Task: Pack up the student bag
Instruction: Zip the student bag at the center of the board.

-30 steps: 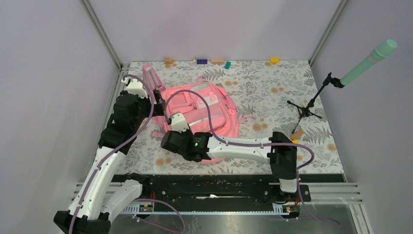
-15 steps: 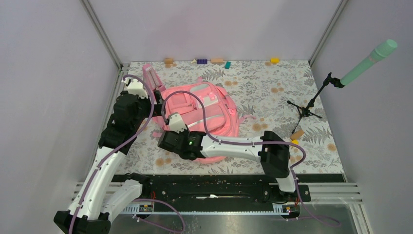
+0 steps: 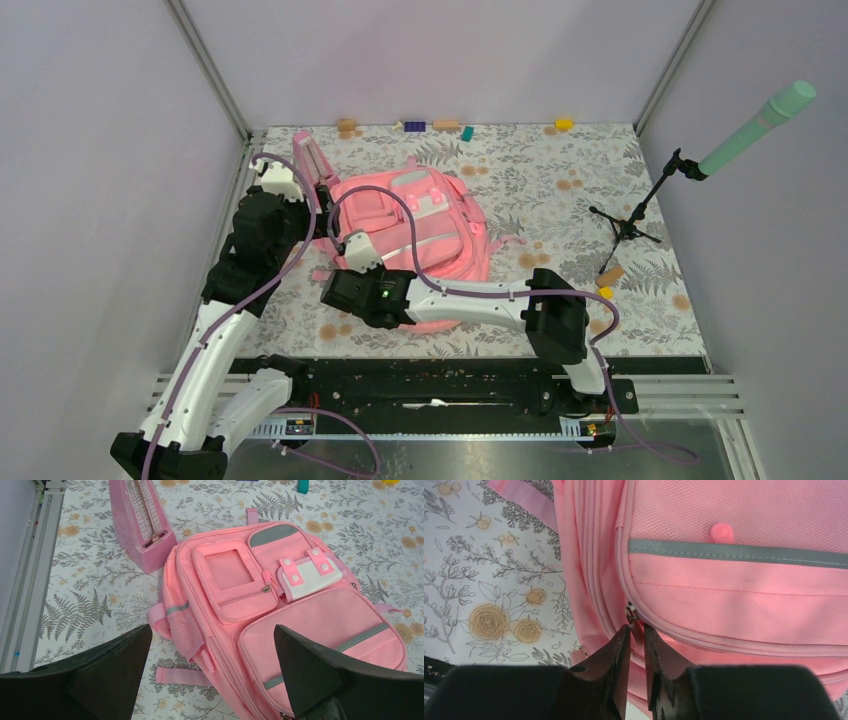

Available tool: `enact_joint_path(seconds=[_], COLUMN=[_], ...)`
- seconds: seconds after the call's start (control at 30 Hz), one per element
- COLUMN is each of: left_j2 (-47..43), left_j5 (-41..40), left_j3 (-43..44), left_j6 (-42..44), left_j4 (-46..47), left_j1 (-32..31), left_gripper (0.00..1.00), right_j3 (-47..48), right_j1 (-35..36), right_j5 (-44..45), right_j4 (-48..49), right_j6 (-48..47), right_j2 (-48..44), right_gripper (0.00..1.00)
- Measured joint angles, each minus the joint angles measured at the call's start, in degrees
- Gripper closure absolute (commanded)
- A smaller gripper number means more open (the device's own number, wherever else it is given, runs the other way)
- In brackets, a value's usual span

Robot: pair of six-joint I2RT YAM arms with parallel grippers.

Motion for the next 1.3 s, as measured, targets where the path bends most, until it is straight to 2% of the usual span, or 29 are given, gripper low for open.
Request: enact_joint_path(seconds=[0.07, 0.17, 0.27, 0.47, 0.67, 0.83, 0.97, 1.3], left_j2=[0.00, 0.00, 0.00, 0.33, 2.45, 3.56, 3.50, 7.56], left_j5=[0.02, 0.02, 0.02, 1.05, 6.64, 13.66, 17.55, 21.46], left_j3=[0.00, 0.00, 0.00, -0.02, -1.64, -8.90, -15.96, -23.04], left_j6=[0.00, 0.00, 0.00, -0.33, -3.96, -11.41, -18.32, -29.07], left_j4=[0.20, 0.24, 0.28, 0.37, 2.47, 5.62, 8.90, 18.25], left_j1=[0.00, 0.00, 0.00, 0.04, 0.04, 0.04, -0.04, -2.54], left_gripper=[0.01, 0.01, 0.01, 0.01, 0.09, 0.20, 0.24, 0.38], right_j3=[0.00, 0.00, -0.79, -12.02, -21.88, -27.36, -29.75, -31.91], right_j1=[-0.07, -0.11, -0.17, -2.03, -5.53, -6.75, -7.06, -7.41], right_j5=[0.63, 1.25, 1.29, -4.24, -11.65, -15.17, -16.85, -18.45], right_j4=[0.00, 0.04, 1.18, 11.19, 20.20, 25.64, 28.15, 31.47], right_j6=[-0.09, -0.15, -0.13, 0.20, 0.76, 1.03, 1.25, 1.73], right_j2=[0.00, 0.00, -0.20, -6.78, -14.23, -17.97, -19.82, -20.85], right_gripper=[0.86, 1.00, 1.00, 1.00, 1.00, 1.00, 1.00, 1.00])
